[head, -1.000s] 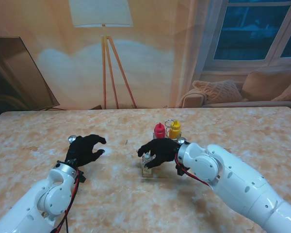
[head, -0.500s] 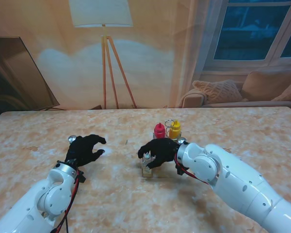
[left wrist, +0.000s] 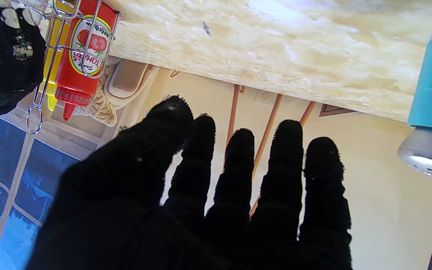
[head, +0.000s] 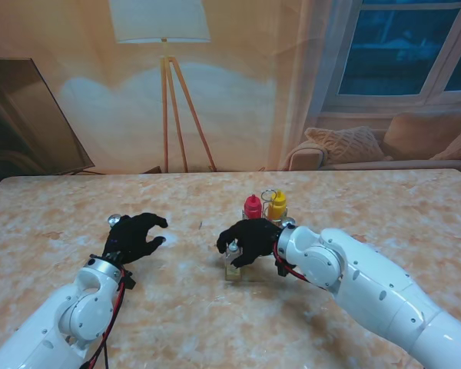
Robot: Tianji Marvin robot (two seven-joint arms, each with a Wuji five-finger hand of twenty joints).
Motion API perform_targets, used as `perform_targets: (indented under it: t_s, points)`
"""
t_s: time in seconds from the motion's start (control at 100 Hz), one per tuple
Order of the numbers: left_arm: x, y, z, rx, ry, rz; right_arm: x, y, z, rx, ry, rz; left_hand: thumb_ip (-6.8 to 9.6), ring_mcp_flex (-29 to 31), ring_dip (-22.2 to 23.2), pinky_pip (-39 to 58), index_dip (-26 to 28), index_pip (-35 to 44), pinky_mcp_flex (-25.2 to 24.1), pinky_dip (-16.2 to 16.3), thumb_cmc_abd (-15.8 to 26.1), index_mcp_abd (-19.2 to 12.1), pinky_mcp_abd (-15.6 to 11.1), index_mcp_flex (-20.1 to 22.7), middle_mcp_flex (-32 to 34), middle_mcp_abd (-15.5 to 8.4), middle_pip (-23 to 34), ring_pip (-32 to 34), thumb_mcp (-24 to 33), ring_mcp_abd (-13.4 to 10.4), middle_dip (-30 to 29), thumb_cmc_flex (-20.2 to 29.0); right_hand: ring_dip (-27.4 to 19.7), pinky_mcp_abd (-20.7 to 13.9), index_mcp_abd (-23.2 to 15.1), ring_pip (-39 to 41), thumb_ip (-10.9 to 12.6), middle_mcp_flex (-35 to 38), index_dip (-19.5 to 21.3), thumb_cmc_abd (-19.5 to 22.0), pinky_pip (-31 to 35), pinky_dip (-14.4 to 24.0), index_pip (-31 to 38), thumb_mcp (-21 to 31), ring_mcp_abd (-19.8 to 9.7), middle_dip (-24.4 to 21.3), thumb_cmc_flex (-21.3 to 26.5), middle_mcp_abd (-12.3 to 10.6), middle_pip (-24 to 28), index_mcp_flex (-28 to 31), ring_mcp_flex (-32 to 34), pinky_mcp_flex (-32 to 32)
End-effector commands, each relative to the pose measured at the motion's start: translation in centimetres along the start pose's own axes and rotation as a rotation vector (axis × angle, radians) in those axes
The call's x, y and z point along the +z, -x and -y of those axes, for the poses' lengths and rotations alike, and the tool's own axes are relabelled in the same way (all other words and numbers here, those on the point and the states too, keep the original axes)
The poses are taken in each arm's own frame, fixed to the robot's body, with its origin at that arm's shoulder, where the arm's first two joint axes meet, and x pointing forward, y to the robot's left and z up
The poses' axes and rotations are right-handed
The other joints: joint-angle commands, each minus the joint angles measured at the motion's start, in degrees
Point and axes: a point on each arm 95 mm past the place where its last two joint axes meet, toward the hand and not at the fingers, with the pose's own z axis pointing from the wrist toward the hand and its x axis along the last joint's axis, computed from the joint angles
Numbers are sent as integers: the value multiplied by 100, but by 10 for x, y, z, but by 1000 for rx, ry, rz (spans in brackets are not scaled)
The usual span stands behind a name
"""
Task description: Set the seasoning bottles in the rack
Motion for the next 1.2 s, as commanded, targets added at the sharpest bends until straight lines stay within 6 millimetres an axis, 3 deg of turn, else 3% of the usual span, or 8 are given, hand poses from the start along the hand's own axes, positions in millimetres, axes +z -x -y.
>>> perform_targets:
  t_s: [0.0, 0.05, 0.13, 0.2, 0.33, 0.7, 1.19]
  points:
    - [-1, 0, -2, -2, 11, 0, 3, -4, 6, 4, -20, -9, -125, -167, 62, -62, 53, 109, -82, -46, -65, -74, 9, 68, -145, -16, -65, -119, 12, 20, -9, 118, 181, -78, -358, 212, -78, 105, 190, -160, 184, 140, 558, 314, -190, 310, 353, -199, 200, 227, 216, 113]
    - [-1, 0, -2, -2, 10, 0, 4, -4, 6, 5, -20, -9, -123, -159, 63, -62, 52, 107, -80, -46, -58, -68, 1, 67, -148, -18, -67, -116, 13, 11, -9, 113, 248, -88, -450, 317, -82, 170, 257, -214, 202, 168, 706, 358, -255, 379, 423, -279, 294, 264, 285, 170]
    - [-1, 0, -1, -2, 10, 0, 5, -4, 7, 7, -20, -12, -122, -164, 62, -62, 53, 110, -79, -45, -69, -67, 6, 71, -149, -12, -67, -118, 16, 14, -9, 117, 396, -139, -732, 516, -615, 316, 14, -402, 216, 237, 1182, 350, -381, 520, 620, -433, 449, 269, 409, 288]
    - [-1, 0, -1, -1, 10, 0, 6, -3, 8, 7, -21, -18, -125, -162, 63, -59, 55, 112, -73, -45, -69, -72, -1, 68, -152, -16, -68, -116, 19, 9, -9, 120, 610, -236, -1231, 618, -875, 511, -138, -582, 235, 265, 1592, 366, -484, 737, 809, -690, 509, 288, 543, 431]
    - [-1, 0, -1, -1, 10, 0, 7, -3, 9, 1, -23, -27, -125, -159, 63, -59, 54, 113, -70, -46, -71, -67, 4, 70, -147, -17, -66, -115, 19, 11, -9, 121, 803, -303, -1477, 739, -1017, 734, -151, -761, 258, 290, 2058, 386, -563, 952, 979, -799, 583, 380, 737, 617]
    - [-1, 0, -1, -1, 7, -1, 10, -3, 10, 21, -14, -38, -127, -158, 65, -57, 53, 113, -68, -48, -67, -64, -5, 69, -145, -19, -64, -112, 12, 13, -9, 126, 1031, -528, -2128, 1238, -1051, 1485, -102, -977, 417, 439, 2658, 485, -886, 1255, 1636, -1187, 794, 1001, 1280, 1169]
    - [-1, 0, -1, -2, 7, -1, 4, -3, -2, -6, 23, -68, -130, -155, 64, -54, 52, 116, -70, -52, -62, -66, -4, 75, -150, -15, -66, -110, -5, 16, -10, 133, 1022, -626, -2209, 1203, -1033, 1622, -154, -1016, 314, 444, 2673, 536, -968, 1238, 1650, -1240, 748, 1147, 1403, 1364]
